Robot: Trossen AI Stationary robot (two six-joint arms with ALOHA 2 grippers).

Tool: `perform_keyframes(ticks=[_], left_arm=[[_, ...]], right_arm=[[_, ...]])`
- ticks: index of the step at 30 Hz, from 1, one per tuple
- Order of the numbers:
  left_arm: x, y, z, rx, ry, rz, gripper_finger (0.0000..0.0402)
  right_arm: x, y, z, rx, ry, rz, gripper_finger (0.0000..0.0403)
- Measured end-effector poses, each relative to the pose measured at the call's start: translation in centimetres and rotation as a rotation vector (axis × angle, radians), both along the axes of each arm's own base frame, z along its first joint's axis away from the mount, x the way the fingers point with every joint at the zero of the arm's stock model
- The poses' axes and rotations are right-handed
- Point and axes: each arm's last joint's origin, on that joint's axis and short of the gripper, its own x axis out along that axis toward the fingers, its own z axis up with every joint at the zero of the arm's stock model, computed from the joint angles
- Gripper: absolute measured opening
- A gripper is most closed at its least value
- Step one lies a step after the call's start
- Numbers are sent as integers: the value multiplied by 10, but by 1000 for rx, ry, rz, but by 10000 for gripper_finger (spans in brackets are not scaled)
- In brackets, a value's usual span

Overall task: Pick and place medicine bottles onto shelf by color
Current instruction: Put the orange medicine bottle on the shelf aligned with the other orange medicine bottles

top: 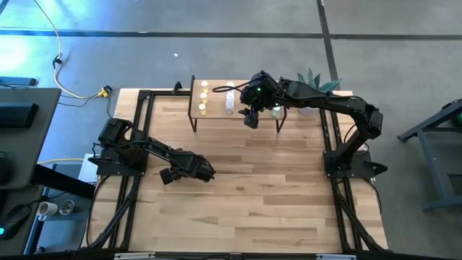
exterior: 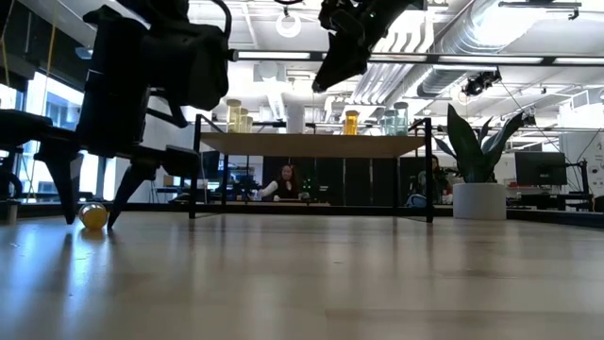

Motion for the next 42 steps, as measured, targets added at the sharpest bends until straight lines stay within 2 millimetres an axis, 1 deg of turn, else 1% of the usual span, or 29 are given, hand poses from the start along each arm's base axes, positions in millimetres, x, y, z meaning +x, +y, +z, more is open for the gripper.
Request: perform_keyframes(ticks=[7, 10, 14, 20, 28, 36, 42], left_arm=[[1, 0, -2, -7, 6, -45, 90], [1, 0, -2, -12, 9, -55, 72], [0, 0, -1, -20, 5, -77, 74], [1, 0, 6, -58, -43, -187, 86], [-1, 1, 32, -86, -126, -509, 87], [-4, 7, 61, 23, -201, -853, 87], [-2, 16, 80, 114, -259, -1092, 87]], right_arm=[[0, 0, 0, 0, 0, 0, 190], [0, 0, 0, 0, -1, 0, 190], [0, 0, 0, -2, -4, 0, 190], [0, 0, 0, -1, -3, 0, 190], [0, 0, 0, 7, -5, -7, 190], [0, 0, 0, 75, -27, -76, 190], [1, 2, 0, 210, -64, -125, 190]])
